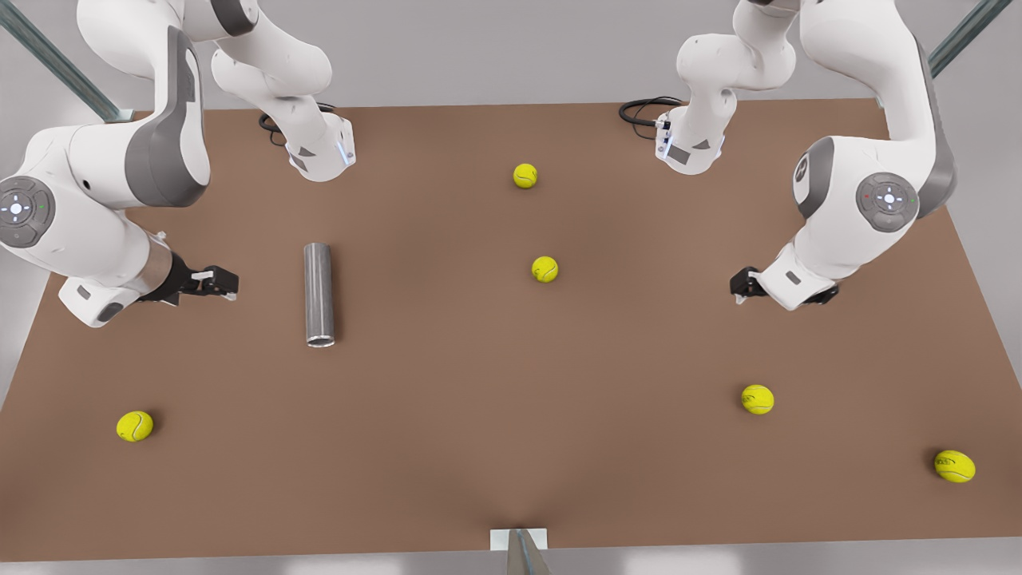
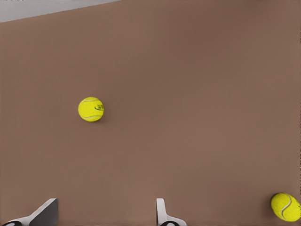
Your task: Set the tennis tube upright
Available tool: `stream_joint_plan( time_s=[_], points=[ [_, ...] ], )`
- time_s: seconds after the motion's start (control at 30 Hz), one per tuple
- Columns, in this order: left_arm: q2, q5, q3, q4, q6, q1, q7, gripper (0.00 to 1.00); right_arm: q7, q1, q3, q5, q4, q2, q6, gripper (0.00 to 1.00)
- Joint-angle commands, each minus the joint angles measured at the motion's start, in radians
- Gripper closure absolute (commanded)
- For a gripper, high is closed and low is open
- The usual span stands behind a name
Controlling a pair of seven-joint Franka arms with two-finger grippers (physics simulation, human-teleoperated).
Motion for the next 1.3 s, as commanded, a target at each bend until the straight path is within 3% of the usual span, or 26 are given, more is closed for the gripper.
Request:
stream_joint_plan(
  time_s=[0.0, 0.17, 0.27, 0.47, 0.53, 0.57, 0.63, 0.83, 1.27],
  points=[
    [0.000, 0.000, 0.000, 0.000, 0.000, 0.003, 0.000, 0.01, 0.000, 0.000, 0.000, 0.000, 0.000, 0.000, 0.000, 0.00],
    [0.000, 0.002, 0.000, -0.005, 0.000, -0.003, -0.003, 0.01, 0.138, 0.107, 0.014, 0.006, -0.101, -0.035, 0.003, 0.00],
    [0.006, 0.000, -0.001, -0.005, -0.009, -0.009, -0.008, 0.01, 0.179, 0.112, 0.140, 0.006, -0.282, -0.042, 0.141, 0.00],
    [0.009, -0.011, -0.008, -0.003, -0.011, -0.009, -0.011, 0.01, 0.120, 0.075, 0.152, 0.015, -0.434, 0.106, 0.374, 0.00],
    [0.020, -0.009, -0.008, -0.003, -0.012, 0.002, -0.003, 0.01, 0.120, 0.000, 0.158, 0.014, -0.550, 0.063, 0.500, 0.00],
    [0.021, -0.009, -0.008, -0.003, -0.014, 0.002, -0.006, 0.01, 0.115, -0.093, 0.241, 0.061, -0.610, 0.060, 0.563, 0.00],
    [0.021, -0.009, -0.008, -0.003, -0.015, 0.002, -0.006, 0.01, 0.041, -0.190, 0.282, 0.068, -0.722, 0.044, 0.695, 0.00],
    [0.021, -0.009, -0.006, -0.002, -0.017, 0.000, -0.015, 0.01, 0.044, -0.201, 0.321, 0.066, -0.995, -0.155, 0.776, 0.00],
    [0.017, 0.002, -0.003, 0.003, -0.017, 0.057, 0.006, 0.01, -0.023, -0.304, 0.321, 0.003, -1.126, -0.080, 0.988, 0.00]
  ],
)
